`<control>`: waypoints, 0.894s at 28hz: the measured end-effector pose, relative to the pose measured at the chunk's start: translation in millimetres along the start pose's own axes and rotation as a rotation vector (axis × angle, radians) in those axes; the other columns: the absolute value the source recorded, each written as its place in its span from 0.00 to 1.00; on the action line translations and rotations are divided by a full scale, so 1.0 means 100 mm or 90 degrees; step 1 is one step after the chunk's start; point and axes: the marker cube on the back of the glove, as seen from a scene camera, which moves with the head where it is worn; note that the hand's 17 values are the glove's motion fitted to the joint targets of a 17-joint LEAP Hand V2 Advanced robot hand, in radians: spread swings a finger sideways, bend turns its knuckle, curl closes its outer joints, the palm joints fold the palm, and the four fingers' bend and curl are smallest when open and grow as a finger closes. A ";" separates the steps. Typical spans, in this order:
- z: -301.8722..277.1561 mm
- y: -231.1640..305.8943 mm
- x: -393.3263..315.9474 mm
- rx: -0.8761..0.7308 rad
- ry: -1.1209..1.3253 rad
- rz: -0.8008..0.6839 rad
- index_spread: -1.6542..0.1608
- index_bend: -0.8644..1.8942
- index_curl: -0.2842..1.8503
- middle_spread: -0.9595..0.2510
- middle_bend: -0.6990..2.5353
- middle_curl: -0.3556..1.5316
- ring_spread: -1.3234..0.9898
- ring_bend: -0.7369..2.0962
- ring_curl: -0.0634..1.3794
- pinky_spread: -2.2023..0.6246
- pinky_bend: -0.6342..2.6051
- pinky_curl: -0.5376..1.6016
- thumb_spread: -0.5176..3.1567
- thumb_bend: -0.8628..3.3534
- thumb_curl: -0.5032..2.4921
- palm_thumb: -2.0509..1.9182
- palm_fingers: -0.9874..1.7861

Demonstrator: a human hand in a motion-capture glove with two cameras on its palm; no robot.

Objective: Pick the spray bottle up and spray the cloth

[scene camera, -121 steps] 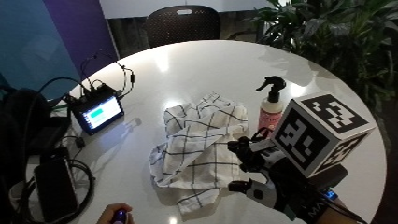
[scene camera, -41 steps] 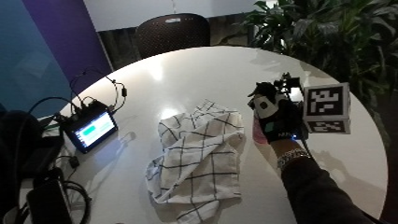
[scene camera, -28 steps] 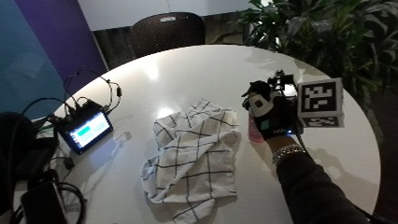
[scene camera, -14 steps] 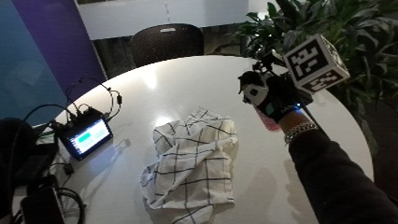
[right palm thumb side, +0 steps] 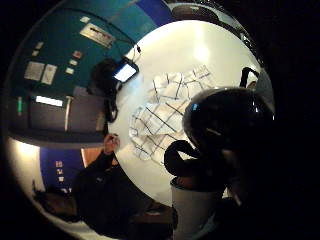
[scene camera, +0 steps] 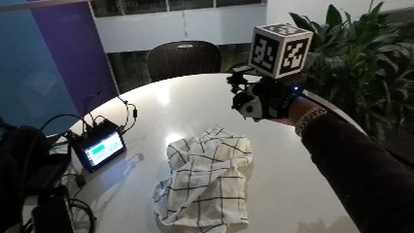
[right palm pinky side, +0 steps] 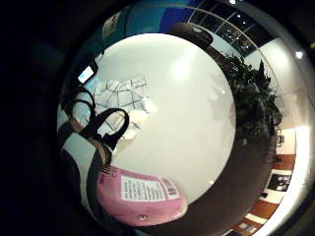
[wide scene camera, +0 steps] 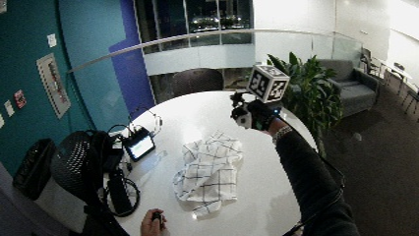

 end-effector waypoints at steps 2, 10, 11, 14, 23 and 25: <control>0.05 -0.01 -0.06 -0.036 0.037 -0.009 0.75 0.44 0.43 0.63 0.40 0.47 0.50 0.51 0.37 0.67 0.34 0.44 0.29 0.20 0.45 0.73 0.86; 0.38 -0.01 -0.36 -0.177 0.228 -0.052 0.76 0.45 0.44 0.63 0.40 0.47 0.50 0.51 0.37 0.67 0.34 0.44 0.29 0.20 0.46 0.73 0.86; 0.44 0.01 -0.40 -0.194 0.251 -0.059 0.76 0.45 0.44 0.63 0.40 0.47 0.50 0.51 0.37 0.67 0.34 0.44 0.29 0.20 0.46 0.72 0.86; 0.61 0.06 -0.52 -0.234 0.302 -0.082 0.76 0.45 0.44 0.63 0.40 0.47 0.50 0.51 0.37 0.67 0.34 0.44 0.29 0.20 0.46 0.72 0.86; 0.91 0.16 -0.66 -0.306 0.333 -0.102 0.76 0.44 0.44 0.63 0.41 0.47 0.50 0.51 0.37 0.67 0.34 0.44 0.29 0.20 0.48 0.72 0.86; 0.91 0.16 -0.68 -0.313 0.338 -0.103 0.75 0.44 0.44 0.63 0.41 0.47 0.50 0.51 0.37 0.67 0.34 0.44 0.29 0.20 0.48 0.72 0.86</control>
